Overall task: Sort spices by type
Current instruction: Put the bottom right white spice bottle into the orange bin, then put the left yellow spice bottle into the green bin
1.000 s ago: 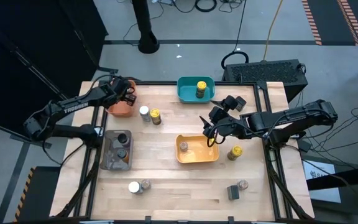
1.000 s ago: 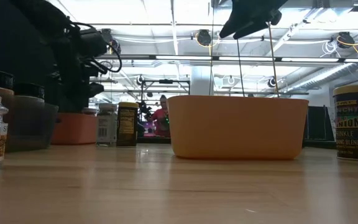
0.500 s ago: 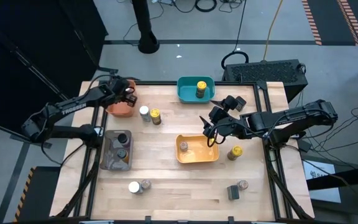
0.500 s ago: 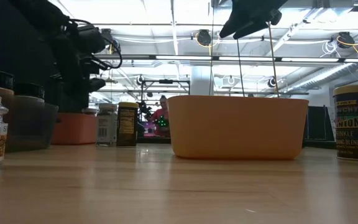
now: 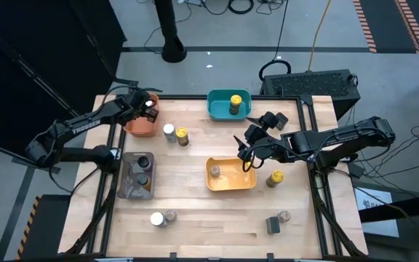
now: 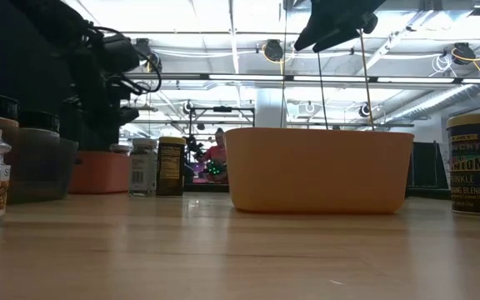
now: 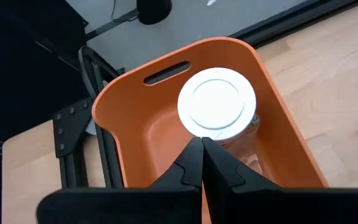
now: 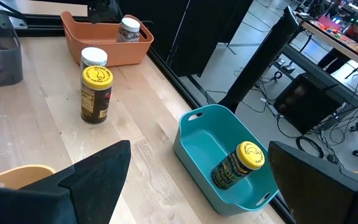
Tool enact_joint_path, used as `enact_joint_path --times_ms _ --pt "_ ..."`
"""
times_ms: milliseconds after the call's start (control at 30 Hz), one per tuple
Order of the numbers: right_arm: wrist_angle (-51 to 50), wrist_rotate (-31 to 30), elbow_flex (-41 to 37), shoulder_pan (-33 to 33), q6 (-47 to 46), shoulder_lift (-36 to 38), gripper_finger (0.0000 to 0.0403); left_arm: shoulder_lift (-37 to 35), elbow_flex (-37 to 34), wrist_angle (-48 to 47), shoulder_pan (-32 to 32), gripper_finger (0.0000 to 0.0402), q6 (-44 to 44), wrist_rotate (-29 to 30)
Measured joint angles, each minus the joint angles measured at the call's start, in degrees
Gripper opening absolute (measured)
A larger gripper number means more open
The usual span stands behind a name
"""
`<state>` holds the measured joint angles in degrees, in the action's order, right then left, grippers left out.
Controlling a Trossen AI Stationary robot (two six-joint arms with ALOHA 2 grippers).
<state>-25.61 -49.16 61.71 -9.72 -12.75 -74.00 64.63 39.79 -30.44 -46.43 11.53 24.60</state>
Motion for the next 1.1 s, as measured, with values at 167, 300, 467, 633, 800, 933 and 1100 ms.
enact_joint_path --times_ms 167,300,467,633,800,933,1100 --pt "0.0 0.0 0.0 0.0 0.0 0.0 0.0364 -0.3 0.0 -0.3 0.7 0.0003 -0.2 -8.9" --pt "0.0 0.0 0.0 0.0 0.1 0.0 0.0364 1.3 0.0 -0.1 0.6 0.0002 -1.7 -9.2" --pt "0.0 0.0 0.0 0.0 0.0 0.0 0.0364 2.8 0.0 0.4 -0.4 0.0002 -1.8 -4.8" --pt "0.0 0.0 0.0 0.0 0.0 0.0 0.0364 3.4 0.0 2.1 -0.9 0.0001 -1.9 -1.6" --pt "0.0 0.0 0.0 0.0 0.0 0.0 0.0364 3.5 0.0 2.7 -0.9 0.0001 -1.9 1.2" --pt "0.0 0.0 0.0 0.0 0.0 0.0 0.0364 3.5 0.0 3.1 -0.9 0.0001 -1.8 3.0" --pt "0.0 0.0 0.0 0.0 0.1 0.0 0.0364 3.4 0.0 3.0 -0.5 0.0005 -0.9 5.7"
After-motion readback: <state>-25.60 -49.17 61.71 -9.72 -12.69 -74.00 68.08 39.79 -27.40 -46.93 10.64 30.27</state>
